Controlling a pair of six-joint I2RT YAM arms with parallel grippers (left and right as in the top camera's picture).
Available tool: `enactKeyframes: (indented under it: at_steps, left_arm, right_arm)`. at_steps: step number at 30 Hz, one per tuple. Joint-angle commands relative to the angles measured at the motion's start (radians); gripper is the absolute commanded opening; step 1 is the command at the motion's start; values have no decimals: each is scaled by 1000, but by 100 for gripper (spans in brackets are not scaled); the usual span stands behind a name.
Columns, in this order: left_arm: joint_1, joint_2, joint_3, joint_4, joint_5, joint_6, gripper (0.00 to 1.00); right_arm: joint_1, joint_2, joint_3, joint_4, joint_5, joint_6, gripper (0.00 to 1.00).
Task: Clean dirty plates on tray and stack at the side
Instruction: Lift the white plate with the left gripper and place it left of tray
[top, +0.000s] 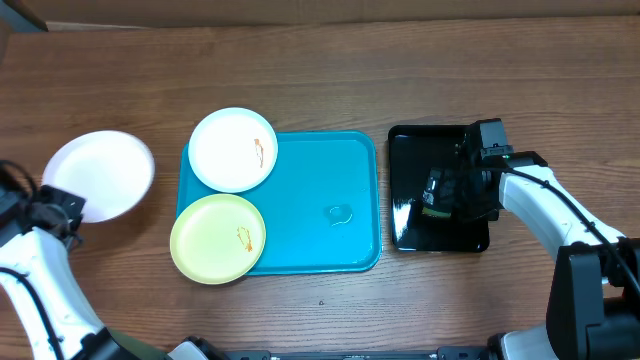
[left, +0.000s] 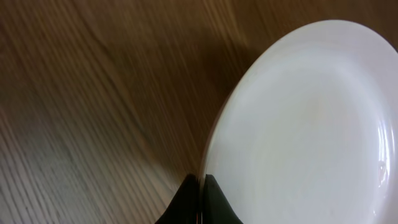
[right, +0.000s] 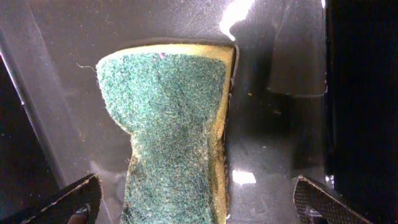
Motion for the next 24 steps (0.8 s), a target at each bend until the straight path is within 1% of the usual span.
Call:
enactKeyframes:
  at_steps: [1,12,20,21,22,23,24]
  left_arm:
    - [24,63,17,30,22,0,4]
    - [23,319,17,166,-2,10,4]
    - [23,431,17,256,71,18,4]
    - [23,433,17,261,79,26,9]
    - [23,433,17,265,87,36,31]
    - [23,432,17,265,98,36,61]
    - [23,431,18,262,118,36,85]
  right_arm:
    - [4,-10,-2,6,10,-3,100]
    - [4,-10,-2,6,10,-3,100]
    - [4,-10,-2,6,10,-3,100]
    - [4,-10,-2,6,10,-3,100]
    - [4,-10,-2,6,10,-3,100]
    - [4,-10,-2,6,10,-3,100]
    - [4,-10,-2,6,10,-3,100]
